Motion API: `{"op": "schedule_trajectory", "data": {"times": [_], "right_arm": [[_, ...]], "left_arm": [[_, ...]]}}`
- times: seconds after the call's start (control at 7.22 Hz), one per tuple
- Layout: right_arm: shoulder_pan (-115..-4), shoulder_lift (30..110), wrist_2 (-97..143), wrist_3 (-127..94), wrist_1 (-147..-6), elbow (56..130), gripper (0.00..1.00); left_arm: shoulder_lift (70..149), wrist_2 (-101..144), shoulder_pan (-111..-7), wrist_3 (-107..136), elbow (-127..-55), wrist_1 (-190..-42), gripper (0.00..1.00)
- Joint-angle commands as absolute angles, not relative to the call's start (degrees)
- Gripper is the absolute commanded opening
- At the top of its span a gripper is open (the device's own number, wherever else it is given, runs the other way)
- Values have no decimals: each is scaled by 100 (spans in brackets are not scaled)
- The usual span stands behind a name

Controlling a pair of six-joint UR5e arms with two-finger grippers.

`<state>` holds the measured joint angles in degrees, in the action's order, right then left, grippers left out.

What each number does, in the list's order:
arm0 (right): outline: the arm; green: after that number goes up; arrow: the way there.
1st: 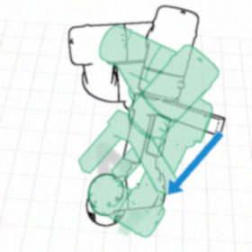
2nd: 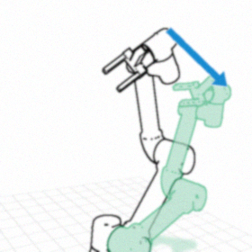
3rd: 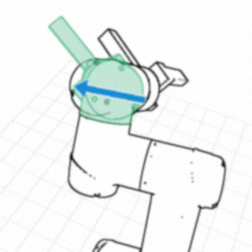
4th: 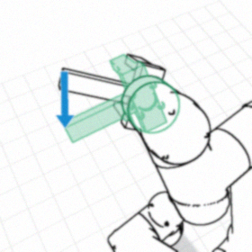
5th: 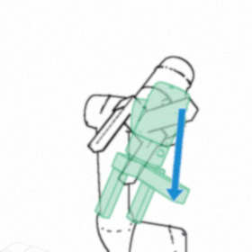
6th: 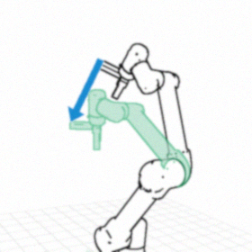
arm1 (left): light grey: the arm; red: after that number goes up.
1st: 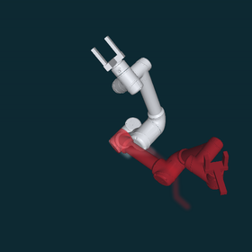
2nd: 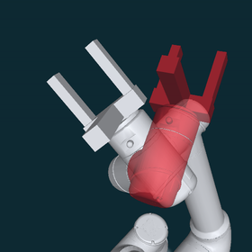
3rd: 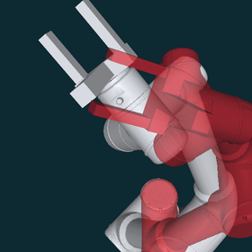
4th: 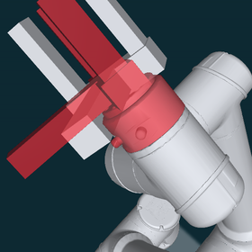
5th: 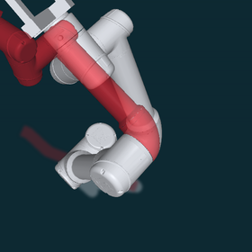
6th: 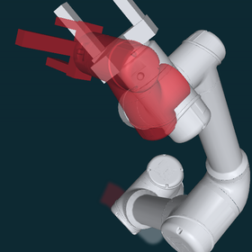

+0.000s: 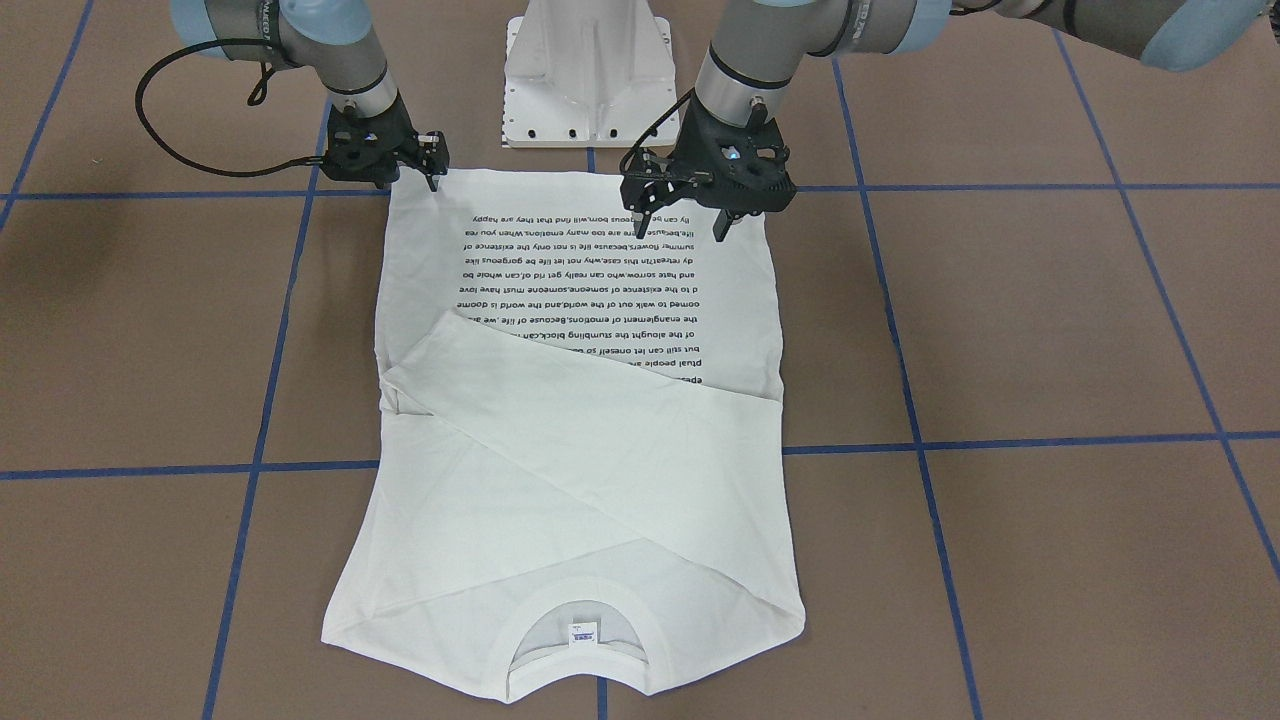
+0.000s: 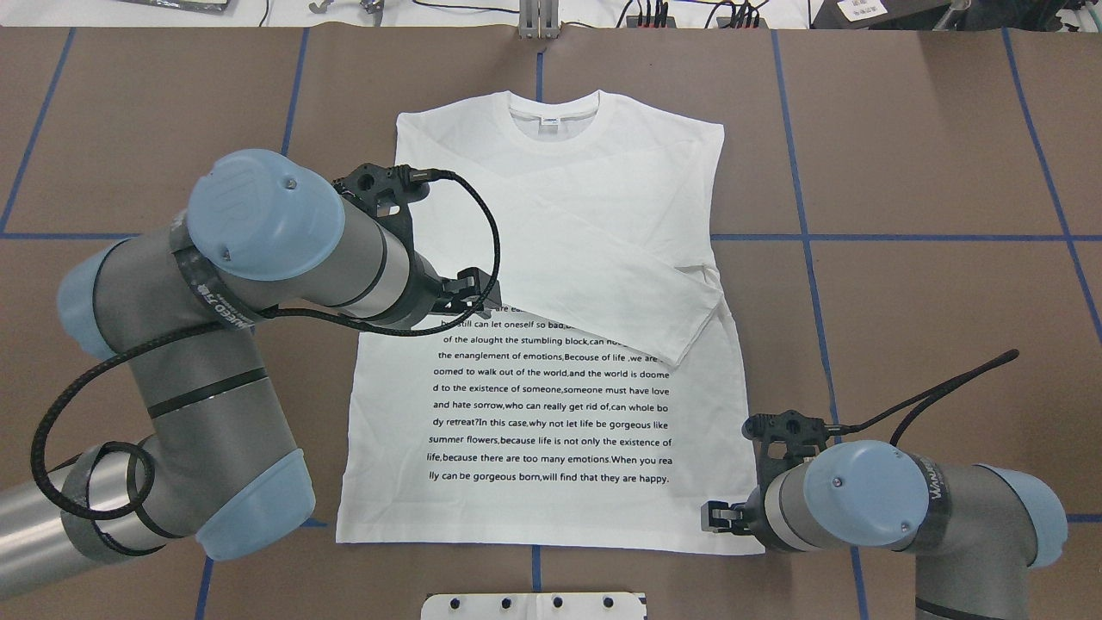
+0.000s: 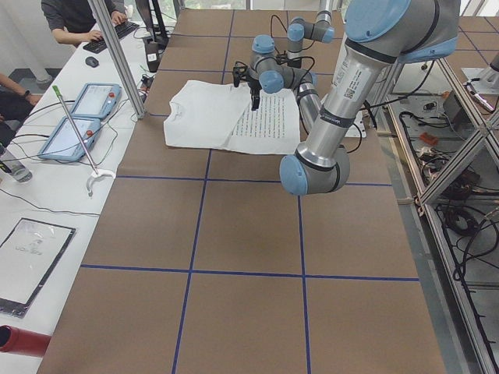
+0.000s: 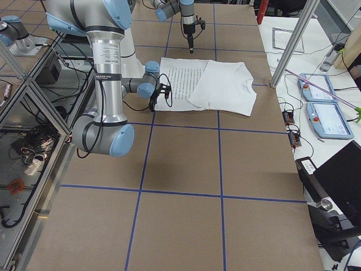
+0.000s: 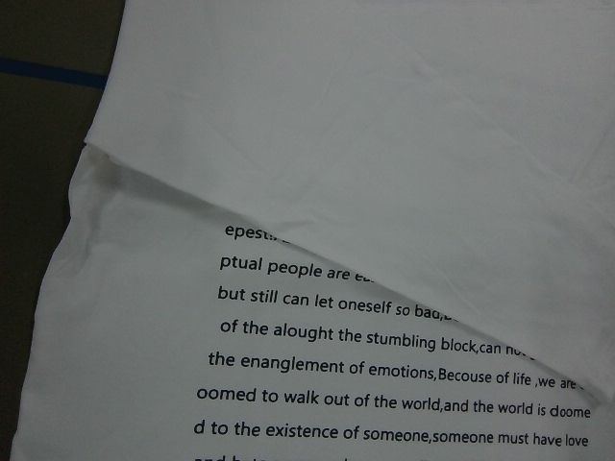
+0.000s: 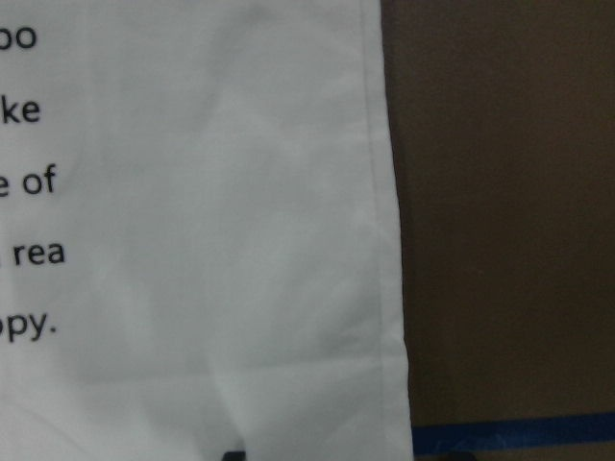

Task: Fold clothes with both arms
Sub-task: 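Lower both grippers to the hem corners nearest the robot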

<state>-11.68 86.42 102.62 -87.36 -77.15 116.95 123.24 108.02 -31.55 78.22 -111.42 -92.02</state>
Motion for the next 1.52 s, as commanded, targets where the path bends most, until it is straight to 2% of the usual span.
{"op": "schedule_trajectory", "data": {"times": [0.0,0.14,0.55,0.97,1.25,1.39], "right_arm": [[-1160,8648,10424,-8815,-7726,11707,69],[-1160,8648,10433,-8815,-7726,11716,63],[-1169,8657,10441,-8815,-7726,11716,59],[-1169,8648,10441,-8807,-7734,11742,15],[-1160,8648,10441,-8807,-7752,11725,0],[-1160,8640,10433,-8807,-7761,11742,0]], "left_arm": [[12296,10802,-3155,7822,-11145,-9202,100],[12296,10802,-3155,7822,-11145,-9202,100],[12296,10793,-3155,7822,-11145,-9202,100],[12287,10784,-3155,7822,-11118,-9202,100],[12287,10679,-3146,7822,-11092,-9202,100],[12287,10679,-3146,7822,-11083,-9202,100]]}}
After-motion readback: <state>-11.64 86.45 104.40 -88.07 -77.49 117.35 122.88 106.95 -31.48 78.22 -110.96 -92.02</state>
